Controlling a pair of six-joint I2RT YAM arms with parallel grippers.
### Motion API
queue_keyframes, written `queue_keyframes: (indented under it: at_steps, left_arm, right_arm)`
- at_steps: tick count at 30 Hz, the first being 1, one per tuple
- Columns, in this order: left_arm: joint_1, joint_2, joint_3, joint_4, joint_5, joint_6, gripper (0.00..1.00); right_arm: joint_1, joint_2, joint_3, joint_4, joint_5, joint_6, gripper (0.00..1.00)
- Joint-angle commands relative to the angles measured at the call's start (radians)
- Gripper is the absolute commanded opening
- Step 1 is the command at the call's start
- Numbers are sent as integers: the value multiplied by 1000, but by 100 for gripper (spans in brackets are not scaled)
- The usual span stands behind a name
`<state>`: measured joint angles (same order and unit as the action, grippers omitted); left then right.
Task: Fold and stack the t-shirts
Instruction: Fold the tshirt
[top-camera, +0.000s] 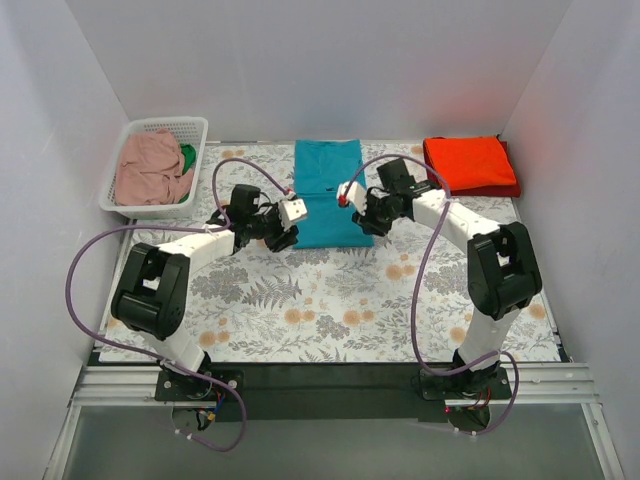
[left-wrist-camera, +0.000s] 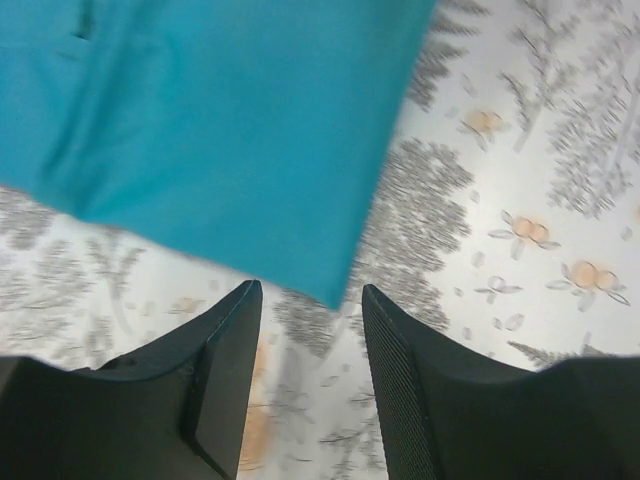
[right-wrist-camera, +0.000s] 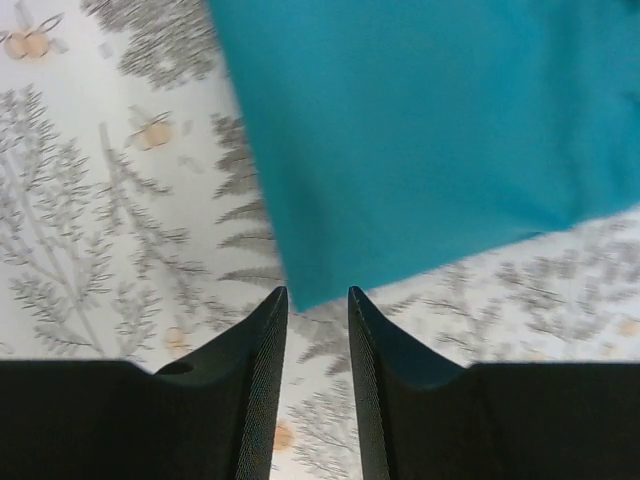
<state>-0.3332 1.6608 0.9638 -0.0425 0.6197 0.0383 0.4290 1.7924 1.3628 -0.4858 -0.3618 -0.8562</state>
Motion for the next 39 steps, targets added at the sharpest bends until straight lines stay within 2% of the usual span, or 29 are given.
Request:
queue_keyframes:
  at_steps: [1,6,19,21,23,24,26,27,28,33,36,39]
  left_arm:
    - [-29,-9,-48,-20,11,44,45]
    - [-43,45,-57,36,-43,69,46]
    - [-43,175,-22,70,-83,166,45]
    - [-43,195,-20,69,-100,179,41]
    - [-43,203,-19,63,-104,190,28]
    - [-44,203,-17,59,-106,193,22]
    - [-43,198,-8,50,-104,195,9]
    - [-44,189,-2,49,-103,196,5]
    - [-44,182,6,18,-104,181,2]
    - [-17,136,122,-83,-65,134,0]
    - [-13,102,173,-147,-48,140,0]
    - [-13,62,184,-216,-21,164,0]
  right_arm:
    - [36,16,-66,2,0,-20,38]
    - [42,55,-94,67,63,-38,39]
    - [43,154,-96,78,80,-72,40]
    - [43,166,-103,76,87,-78,40]
    - [42,176,-108,79,96,-83,37]
    - [42,179,-108,81,104,-84,27]
    - [43,173,-105,78,107,-78,17]
    - [43,165,-94,73,106,-76,6]
    - [42,159,-82,66,103,-69,1]
    - [14,99,30,4,74,-26,1]
    - [-6,94,143,-74,60,-12,1]
    - [-7,64,171,-125,54,-23,1]
